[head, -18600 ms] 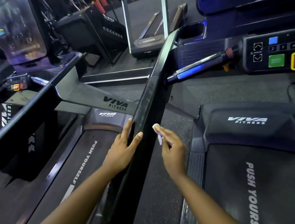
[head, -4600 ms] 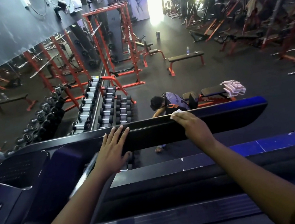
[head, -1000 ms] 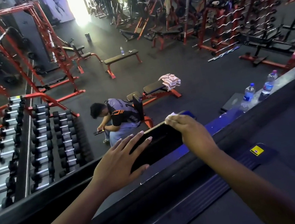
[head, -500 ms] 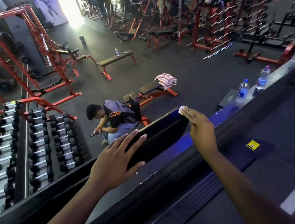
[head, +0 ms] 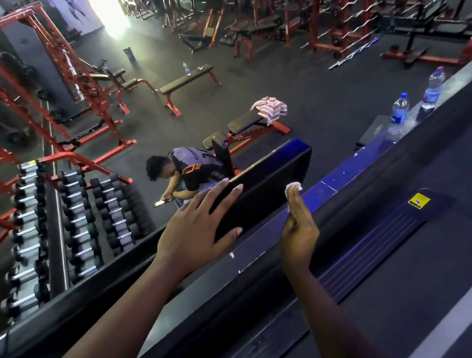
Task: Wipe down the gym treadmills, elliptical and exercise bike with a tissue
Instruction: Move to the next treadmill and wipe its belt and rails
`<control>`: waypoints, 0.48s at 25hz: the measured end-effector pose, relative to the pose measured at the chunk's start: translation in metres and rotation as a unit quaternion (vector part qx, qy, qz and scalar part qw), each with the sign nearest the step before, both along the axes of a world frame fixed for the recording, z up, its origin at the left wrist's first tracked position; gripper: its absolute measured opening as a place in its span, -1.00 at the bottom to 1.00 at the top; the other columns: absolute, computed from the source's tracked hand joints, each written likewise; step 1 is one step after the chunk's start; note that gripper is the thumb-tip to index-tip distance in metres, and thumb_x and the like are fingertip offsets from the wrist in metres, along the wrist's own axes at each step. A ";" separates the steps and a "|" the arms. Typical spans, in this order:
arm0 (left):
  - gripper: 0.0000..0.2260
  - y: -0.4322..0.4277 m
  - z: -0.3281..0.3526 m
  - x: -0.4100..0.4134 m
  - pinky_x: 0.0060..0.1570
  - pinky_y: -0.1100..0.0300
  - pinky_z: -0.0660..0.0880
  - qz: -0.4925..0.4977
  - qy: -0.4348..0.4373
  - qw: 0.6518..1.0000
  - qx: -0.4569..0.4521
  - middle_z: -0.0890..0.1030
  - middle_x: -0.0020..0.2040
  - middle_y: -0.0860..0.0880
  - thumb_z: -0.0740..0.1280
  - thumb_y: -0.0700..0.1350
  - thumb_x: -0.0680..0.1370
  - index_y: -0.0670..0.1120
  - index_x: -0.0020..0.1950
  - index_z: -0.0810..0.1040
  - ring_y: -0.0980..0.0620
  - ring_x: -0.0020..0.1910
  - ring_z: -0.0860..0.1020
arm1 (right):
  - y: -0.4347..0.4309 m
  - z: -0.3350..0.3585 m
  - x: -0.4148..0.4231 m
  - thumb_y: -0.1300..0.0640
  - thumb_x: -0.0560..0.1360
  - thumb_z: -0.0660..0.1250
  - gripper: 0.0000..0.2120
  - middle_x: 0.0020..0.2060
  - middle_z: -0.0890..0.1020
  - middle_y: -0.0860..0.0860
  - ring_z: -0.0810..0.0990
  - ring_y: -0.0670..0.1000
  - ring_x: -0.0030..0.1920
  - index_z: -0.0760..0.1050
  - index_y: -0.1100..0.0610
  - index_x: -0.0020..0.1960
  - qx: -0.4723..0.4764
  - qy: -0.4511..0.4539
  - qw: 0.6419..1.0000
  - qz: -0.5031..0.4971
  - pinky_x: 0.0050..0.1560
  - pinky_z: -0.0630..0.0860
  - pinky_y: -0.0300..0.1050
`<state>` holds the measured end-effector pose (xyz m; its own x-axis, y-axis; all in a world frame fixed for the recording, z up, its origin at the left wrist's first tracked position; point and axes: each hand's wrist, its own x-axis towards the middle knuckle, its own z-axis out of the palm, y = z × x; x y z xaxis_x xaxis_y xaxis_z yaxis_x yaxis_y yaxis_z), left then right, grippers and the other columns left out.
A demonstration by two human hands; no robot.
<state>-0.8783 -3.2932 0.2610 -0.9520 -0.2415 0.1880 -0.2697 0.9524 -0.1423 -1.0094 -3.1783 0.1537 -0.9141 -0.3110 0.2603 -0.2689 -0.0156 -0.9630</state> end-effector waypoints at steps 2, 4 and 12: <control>-0.39 0.000 0.000 0.000 0.28 -0.03 0.39 0.002 -0.001 1.000 -0.001 0.21 0.53 -0.02 0.02 0.28 0.55 0.09 0.56 0.04 -0.08 0.45 0.29 | 0.010 -0.008 0.013 0.41 0.57 0.07 -0.49 0.41 0.31 0.06 0.27 -0.32 0.32 0.13 -0.03 0.38 0.057 -0.042 0.993 0.092 0.37 0.18 -0.36; -0.39 0.000 0.000 0.000 0.28 -0.02 0.40 0.005 -0.002 1.000 -0.007 0.21 0.53 -0.01 0.04 0.27 0.55 0.10 0.56 0.04 -0.08 0.47 0.26 | 0.013 0.001 0.016 0.42 0.55 0.14 -0.53 0.33 0.44 0.09 0.36 -0.36 0.26 0.30 0.04 0.37 -0.002 -0.063 0.997 0.045 0.35 0.26 -0.32; -0.38 0.003 0.003 0.000 0.28 -0.04 0.40 0.006 -0.008 1.000 0.005 0.21 0.53 0.00 0.03 0.28 0.54 0.12 0.56 0.03 -0.10 0.48 0.23 | -0.010 0.051 0.007 0.45 0.49 0.17 -0.51 0.27 0.42 0.06 0.36 -0.10 0.30 0.35 0.18 0.38 -0.016 0.006 0.997 -0.071 0.30 0.28 -0.36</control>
